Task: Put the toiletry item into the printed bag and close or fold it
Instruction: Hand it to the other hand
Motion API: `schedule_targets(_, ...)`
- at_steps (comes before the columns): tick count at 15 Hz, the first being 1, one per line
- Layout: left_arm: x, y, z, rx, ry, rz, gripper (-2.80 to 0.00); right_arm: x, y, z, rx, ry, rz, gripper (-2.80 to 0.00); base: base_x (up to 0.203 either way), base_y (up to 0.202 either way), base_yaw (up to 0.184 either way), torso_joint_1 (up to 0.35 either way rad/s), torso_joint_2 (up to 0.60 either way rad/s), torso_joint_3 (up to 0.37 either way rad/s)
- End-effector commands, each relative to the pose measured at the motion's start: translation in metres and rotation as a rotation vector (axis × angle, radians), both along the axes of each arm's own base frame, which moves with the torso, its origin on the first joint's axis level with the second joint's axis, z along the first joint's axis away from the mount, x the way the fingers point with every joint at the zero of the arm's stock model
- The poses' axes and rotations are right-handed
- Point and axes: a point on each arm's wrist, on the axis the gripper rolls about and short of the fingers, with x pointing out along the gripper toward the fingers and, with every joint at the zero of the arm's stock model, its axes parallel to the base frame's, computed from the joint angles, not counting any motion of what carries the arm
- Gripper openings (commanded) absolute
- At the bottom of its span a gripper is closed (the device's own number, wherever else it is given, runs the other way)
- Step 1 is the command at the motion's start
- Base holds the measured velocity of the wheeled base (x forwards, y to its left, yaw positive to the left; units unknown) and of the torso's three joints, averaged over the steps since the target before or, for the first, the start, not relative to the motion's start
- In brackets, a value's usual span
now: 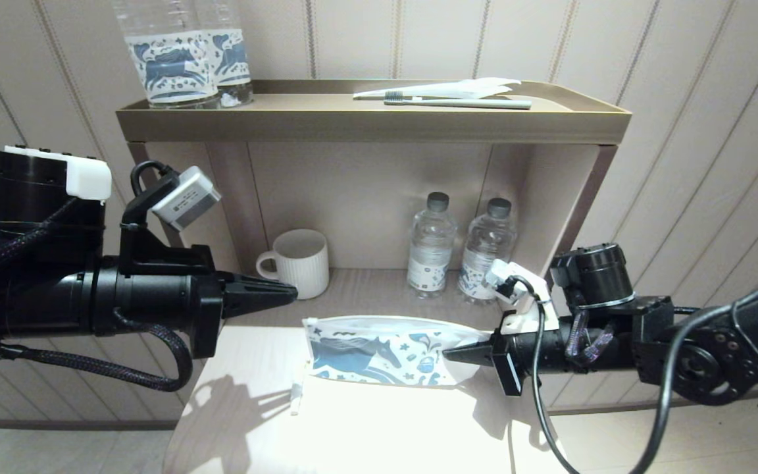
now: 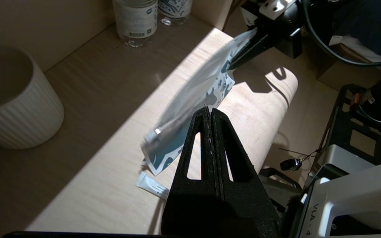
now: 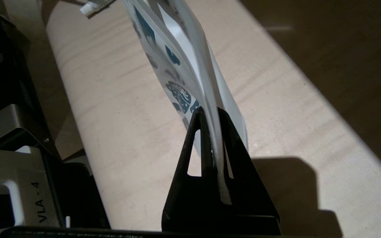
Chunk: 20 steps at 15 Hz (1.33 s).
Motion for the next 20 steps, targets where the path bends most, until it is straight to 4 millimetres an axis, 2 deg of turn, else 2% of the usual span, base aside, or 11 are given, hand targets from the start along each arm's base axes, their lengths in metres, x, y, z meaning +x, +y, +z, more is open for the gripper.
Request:
schedule_targets(1, 0.001, 0.000, -0.002, 0.002, 0.008, -0.004, -2.80, 0.008, 0.001, -0.015, -0.029, 0.034, -0.018, -2.80, 0.000, 0.000, 0.000, 0.000, 0.00, 0.000)
schedule_targets(4, 0.002, -0.001, -0.004, 0.005, 0.013, -0.004, -2.80, 0.009, 0.003, -0.023, -0.079, 0.039, -0.025, -2.80, 0.000, 0.000, 0.000, 0.000, 0.00, 0.000)
schedule_targets(6, 0.002, -0.001, -0.005, 0.006, 0.016, -0.005, -2.80, 0.005, 0.002, -0.018, -0.079, 0.009, -0.016, -2.80, 0.000, 0.000, 0.000, 0.000, 0.00, 0.000)
schedule_targets(10, 0.003, -0.002, -0.007, 0.010, 0.023, -0.006, -2.80, -0.006, -0.002, 0.007, -0.049, -0.064, -0.017, -2.80, 0.000, 0.000, 0.000, 0.000, 0.00, 0.000)
schedule_targets(16, 0.005, -0.003, -0.011, 0.016, 0.035, -0.006, -2.80, -0.035, -0.012, 0.059, 0.021, -0.216, -0.020, -2.80, 0.000, 0.000, 0.000, 0.000, 0.00, 0.000)
schedule_targets(20, 0.006, -0.003, -0.012, 0.019, 0.033, -0.006, -2.80, -0.044, -0.016, 0.074, 0.053, -0.249, -0.032, -2.80, 0.000, 0.000, 0.000, 0.000, 0.00, 0.000)
